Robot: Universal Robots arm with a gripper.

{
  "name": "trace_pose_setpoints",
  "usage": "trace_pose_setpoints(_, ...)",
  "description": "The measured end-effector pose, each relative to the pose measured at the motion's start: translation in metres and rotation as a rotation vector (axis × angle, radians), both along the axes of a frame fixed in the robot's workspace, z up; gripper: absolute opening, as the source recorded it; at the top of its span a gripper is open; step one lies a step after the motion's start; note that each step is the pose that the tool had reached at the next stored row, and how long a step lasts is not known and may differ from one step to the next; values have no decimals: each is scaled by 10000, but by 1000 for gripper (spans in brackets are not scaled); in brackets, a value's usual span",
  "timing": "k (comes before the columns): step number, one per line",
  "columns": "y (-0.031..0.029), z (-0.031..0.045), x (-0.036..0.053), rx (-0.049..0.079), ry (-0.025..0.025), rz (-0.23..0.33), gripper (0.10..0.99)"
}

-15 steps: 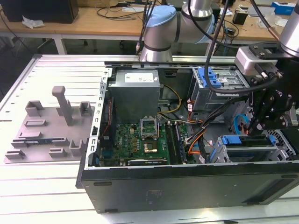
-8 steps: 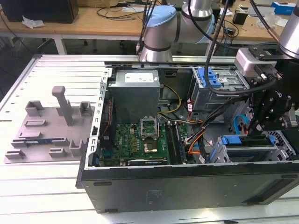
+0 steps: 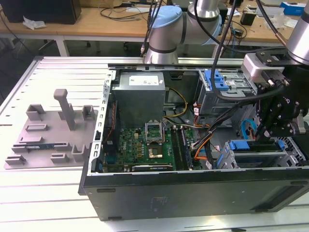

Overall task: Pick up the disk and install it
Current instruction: 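Insert the second disk wire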

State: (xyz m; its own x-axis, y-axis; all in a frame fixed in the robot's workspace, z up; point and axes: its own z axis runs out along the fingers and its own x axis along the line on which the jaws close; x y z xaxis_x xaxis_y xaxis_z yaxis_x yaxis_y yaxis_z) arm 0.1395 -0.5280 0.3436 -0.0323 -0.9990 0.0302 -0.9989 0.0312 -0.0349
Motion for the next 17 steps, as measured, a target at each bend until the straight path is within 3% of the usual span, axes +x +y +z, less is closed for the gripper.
trace_pose_setpoints(17, 0, 32, -7, 0, -6, 0, 161)
